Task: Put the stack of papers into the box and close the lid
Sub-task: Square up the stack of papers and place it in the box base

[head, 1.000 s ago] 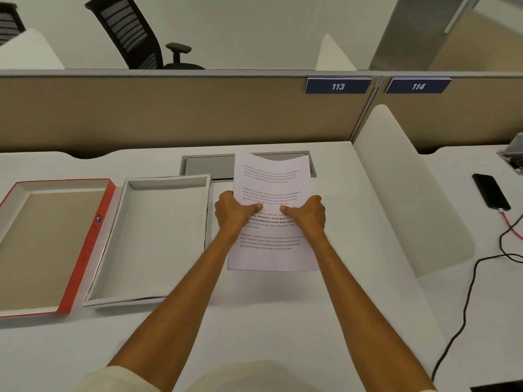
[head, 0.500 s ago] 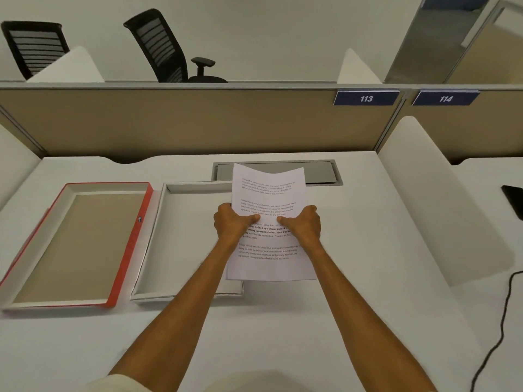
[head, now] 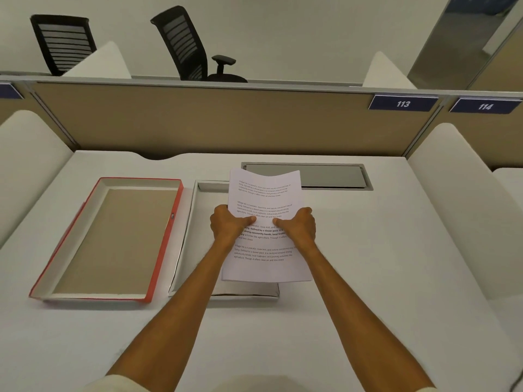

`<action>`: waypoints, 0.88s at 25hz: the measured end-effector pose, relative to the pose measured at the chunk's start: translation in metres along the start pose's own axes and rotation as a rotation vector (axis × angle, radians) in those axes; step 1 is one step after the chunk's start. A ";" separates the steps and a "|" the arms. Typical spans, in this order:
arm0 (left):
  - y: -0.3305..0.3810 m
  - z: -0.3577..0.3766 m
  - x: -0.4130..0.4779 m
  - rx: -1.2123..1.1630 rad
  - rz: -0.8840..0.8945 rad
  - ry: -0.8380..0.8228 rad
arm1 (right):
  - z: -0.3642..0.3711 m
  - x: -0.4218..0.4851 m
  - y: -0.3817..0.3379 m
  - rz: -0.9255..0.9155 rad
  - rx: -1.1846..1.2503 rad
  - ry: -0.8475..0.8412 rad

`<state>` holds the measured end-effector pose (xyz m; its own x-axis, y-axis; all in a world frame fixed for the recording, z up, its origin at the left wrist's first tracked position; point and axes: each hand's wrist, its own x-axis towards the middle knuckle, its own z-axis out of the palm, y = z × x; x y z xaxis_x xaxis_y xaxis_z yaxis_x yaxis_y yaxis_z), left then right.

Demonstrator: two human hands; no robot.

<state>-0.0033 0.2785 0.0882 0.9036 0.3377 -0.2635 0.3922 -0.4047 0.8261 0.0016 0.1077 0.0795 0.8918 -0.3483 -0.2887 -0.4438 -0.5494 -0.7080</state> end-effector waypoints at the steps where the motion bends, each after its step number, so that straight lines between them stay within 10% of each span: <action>1: -0.003 -0.005 0.004 0.001 -0.004 0.002 | 0.006 -0.001 -0.004 0.002 0.002 -0.003; 22: -0.072 -0.046 0.064 0.034 -0.095 -0.024 | 0.104 0.001 -0.026 -0.014 -0.100 -0.152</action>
<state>0.0186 0.3680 0.0348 0.8655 0.3562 -0.3522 0.4819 -0.4001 0.7795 0.0234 0.2008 0.0306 0.8976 -0.2251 -0.3791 -0.4311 -0.6286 -0.6473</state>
